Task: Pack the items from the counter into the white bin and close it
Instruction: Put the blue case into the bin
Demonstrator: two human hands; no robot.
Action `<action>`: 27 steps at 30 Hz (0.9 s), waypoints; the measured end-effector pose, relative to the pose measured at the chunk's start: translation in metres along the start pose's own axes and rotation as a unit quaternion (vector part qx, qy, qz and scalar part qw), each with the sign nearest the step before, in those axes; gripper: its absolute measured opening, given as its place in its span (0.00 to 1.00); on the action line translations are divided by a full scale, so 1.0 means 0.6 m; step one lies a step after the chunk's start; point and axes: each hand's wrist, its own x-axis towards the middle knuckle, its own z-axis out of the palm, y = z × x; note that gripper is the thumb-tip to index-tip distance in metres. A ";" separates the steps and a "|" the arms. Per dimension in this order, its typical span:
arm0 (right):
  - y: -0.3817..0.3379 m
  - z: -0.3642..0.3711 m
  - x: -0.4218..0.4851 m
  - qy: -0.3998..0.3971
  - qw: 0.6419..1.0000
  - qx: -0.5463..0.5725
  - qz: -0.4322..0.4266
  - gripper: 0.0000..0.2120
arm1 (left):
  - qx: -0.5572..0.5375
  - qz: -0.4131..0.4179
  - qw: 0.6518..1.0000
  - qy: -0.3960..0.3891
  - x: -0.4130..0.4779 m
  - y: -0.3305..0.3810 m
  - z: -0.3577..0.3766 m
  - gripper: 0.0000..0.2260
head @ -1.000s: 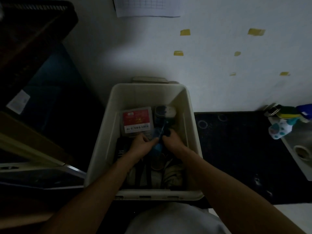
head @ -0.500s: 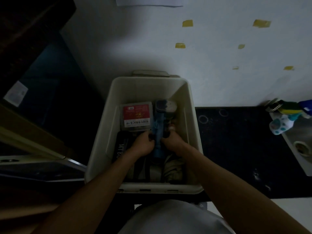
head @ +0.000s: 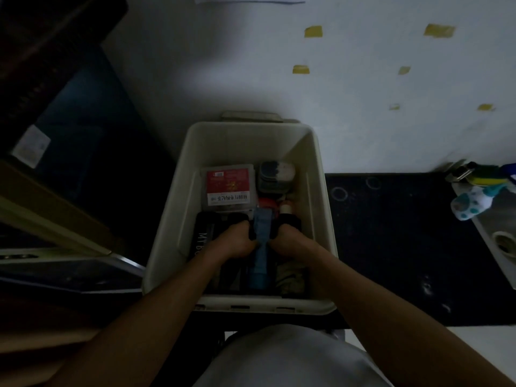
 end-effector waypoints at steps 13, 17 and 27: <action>-0.025 -0.083 -0.030 0.038 0.985 0.074 -0.149 0.04 | -0.055 0.072 0.994 0.057 0.004 0.058 -0.031 0.03; -0.025 -0.119 -0.044 0.068 0.974 0.117 -0.184 0.11 | -0.089 0.094 0.989 0.075 0.006 0.097 -0.044 0.06; 0.004 -0.269 -0.077 0.148 0.934 0.203 -0.254 0.19 | -0.115 0.204 0.958 0.166 0.041 0.261 -0.062 0.08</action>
